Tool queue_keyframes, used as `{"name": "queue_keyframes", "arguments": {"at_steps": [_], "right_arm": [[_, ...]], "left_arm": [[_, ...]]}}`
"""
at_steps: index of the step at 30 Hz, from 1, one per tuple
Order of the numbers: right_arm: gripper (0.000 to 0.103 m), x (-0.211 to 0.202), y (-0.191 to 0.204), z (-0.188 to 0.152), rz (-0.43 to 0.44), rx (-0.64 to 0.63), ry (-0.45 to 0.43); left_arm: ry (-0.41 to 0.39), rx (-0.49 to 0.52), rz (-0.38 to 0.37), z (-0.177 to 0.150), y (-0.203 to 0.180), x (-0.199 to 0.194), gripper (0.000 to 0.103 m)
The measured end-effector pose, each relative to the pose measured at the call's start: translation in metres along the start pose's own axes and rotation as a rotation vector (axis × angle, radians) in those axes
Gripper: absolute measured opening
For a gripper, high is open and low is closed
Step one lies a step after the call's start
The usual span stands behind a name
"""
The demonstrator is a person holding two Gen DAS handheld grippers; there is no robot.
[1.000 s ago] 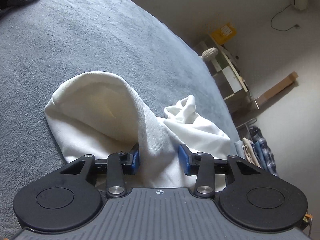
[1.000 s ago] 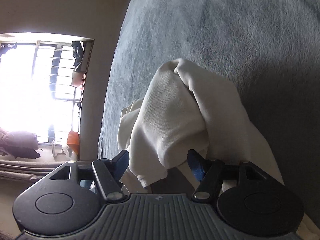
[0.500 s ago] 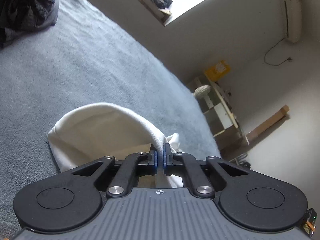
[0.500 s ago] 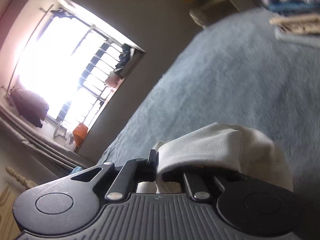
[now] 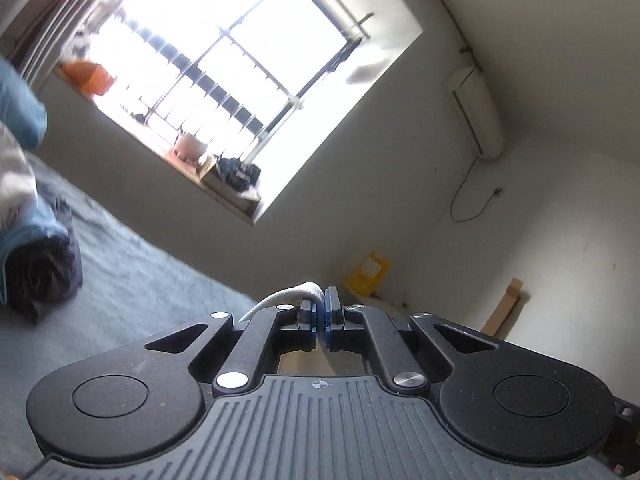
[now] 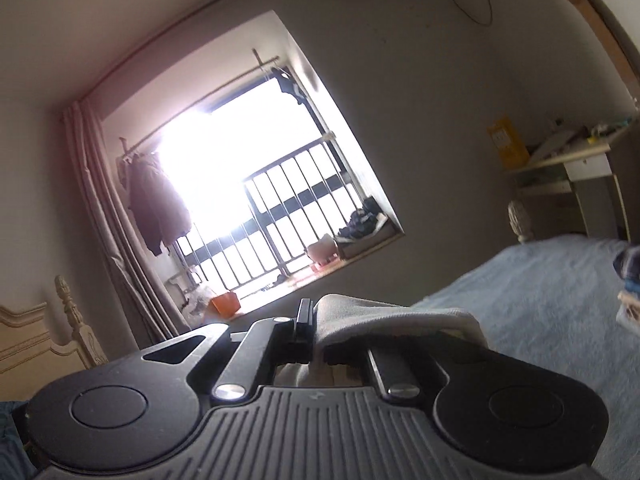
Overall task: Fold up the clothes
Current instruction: 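Lift the sweatshirt high with both grippers and shake it out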
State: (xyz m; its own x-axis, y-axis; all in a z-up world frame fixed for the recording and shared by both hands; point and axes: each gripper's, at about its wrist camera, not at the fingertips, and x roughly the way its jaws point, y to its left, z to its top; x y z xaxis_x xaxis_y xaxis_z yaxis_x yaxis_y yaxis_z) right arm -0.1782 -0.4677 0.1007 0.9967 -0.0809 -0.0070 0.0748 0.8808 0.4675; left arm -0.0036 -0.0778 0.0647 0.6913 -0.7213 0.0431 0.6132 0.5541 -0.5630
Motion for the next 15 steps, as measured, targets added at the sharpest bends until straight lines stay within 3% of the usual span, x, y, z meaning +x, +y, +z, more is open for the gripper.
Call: {"name": "queue_keyframes", "arguments": {"at_steps": [2,8,15], "right_arm": [[0.005,-0.014,0.014,0.011,0.038,-0.010,-0.043],[0.004,-0.056,0.051,0.045,0.121,-0.058,-0.150],[0.004,-0.103,0.092,0.078,0.196,-0.131,-0.257]], "left_arm": [[-0.068,0.069,-0.005,0.014,-0.021,-0.018,0.001],[-0.222,0.131,-0.042,0.049,-0.062,-0.063,0.001],[-0.338,0.160,-0.086,0.072,-0.096,-0.099,0.001]]}}
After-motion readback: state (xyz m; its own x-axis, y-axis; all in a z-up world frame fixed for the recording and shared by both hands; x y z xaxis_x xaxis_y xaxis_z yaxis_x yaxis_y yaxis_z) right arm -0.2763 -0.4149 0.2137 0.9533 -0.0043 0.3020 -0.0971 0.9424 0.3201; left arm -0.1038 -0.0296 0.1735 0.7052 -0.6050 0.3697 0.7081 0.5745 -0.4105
